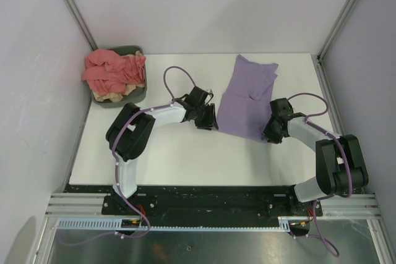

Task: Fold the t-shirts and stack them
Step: Grab one side of the 2/3 rectangular tshirt with both arms

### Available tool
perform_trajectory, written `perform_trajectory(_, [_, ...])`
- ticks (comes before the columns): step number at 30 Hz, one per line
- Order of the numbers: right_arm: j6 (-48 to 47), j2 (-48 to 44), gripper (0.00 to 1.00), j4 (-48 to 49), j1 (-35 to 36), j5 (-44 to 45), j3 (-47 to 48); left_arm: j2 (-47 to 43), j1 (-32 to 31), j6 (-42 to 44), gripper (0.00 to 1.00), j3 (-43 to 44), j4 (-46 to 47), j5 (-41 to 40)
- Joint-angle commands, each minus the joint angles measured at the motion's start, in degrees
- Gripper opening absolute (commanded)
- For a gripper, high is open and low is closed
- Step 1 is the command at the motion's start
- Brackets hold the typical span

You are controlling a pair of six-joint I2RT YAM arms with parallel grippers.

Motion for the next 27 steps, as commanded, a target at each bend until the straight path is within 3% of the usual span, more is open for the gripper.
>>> perform_trajectory(1, [-0.6,-1.2,0.34,-0.2,0.3,0.4,-0.4,2.3,-1.2,-0.9,0.40,2.5,0.9,-3.7])
perform_trajectory(3, [-0.7,-1.2,0.34,-0.2,0.3,0.3,-0.3,2.9,-1.5,-1.1,0.37,2.7,0.9,-4.5])
perform_trajectory(10, [-1.6,-1.6,0.36,0.2,0.7,-0.7,-0.3,-0.7,-1.6,-2.8,0.03,-1.0,0.8,-7.5])
perform_trajectory(19, [-0.7,-6.4,0.44,-3.9,6.8,-0.6,-0.5,-16.3,-2.7,-9.1,0.00,-17.3,1.0,-12.9])
perform_trajectory(27, [3.9,-20.3,0.44,-8.9,9.3,-5.1,-9.8,-21.2,-8.6,-13.1,0.00,-24.2,1.1,-13.8])
